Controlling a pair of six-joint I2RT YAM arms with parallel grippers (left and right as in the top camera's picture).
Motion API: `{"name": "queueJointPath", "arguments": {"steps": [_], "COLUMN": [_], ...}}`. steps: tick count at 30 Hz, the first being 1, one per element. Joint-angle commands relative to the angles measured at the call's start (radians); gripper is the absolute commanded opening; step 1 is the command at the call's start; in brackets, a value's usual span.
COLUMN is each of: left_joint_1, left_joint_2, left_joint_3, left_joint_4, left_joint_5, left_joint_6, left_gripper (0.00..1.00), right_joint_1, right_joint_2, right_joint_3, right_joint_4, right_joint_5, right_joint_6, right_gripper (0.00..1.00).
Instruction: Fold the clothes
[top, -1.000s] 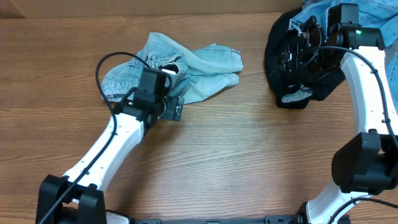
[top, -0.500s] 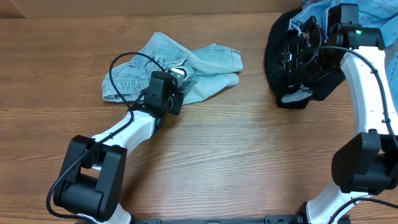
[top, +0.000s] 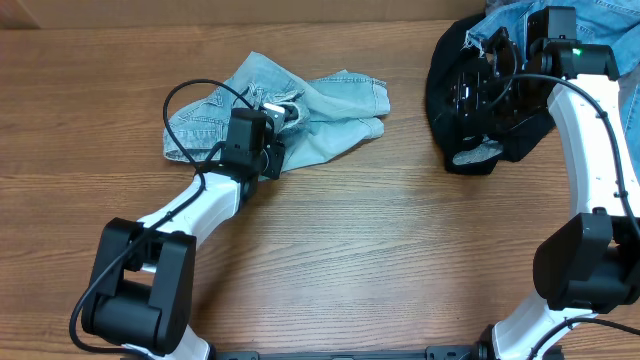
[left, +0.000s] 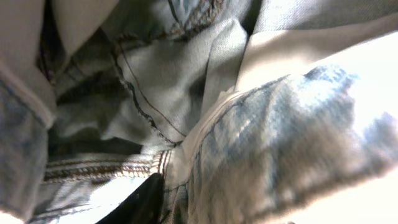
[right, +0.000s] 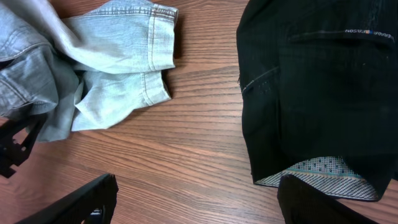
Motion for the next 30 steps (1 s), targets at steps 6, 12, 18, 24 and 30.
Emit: {"name": "queueJointPath", "arguments": {"steps": [6, 12, 18, 24, 30], "left_joint_1": [0.034, 0.06, 0.059, 0.059, 0.061], "left_joint_2": [-0.105, -0.103, -0.079, -0.024, 0.05], "left_joint_3": [0.049, 0.049, 0.048, 0.048, 0.049], "left_joint_4": [-0.012, -0.058, -0.118, -0.1, -0.009], "left_joint_5": [0.079, 0.174, 0.204, 0.214, 0.187], "left_joint_6": [0.061, 0.061, 0.072, 0.082, 0.075], "left_gripper": [0.54, 0.56, 0.56, 0.55, 0.22], "right_joint_1": [-0.003, -0.003, -0.003, -0.003, -0.003], "right_joint_2": [-0.004, -0.004, -0.004, -0.004, -0.004], "right_joint_3": [-0.002, -0.002, -0.002, -0.002, -0.002], "right_joint_4": [-0.003, -0.004, -0.005, -0.004, -0.005], "right_joint_5": [-0.013, -0.013, -0.012, -0.012, -0.012], "right_joint_6": [-0.007, -0.007, -0.007, -0.007, -0.007], "right_gripper": [0.86, 0.86, 0.86, 0.86, 0.86]}}
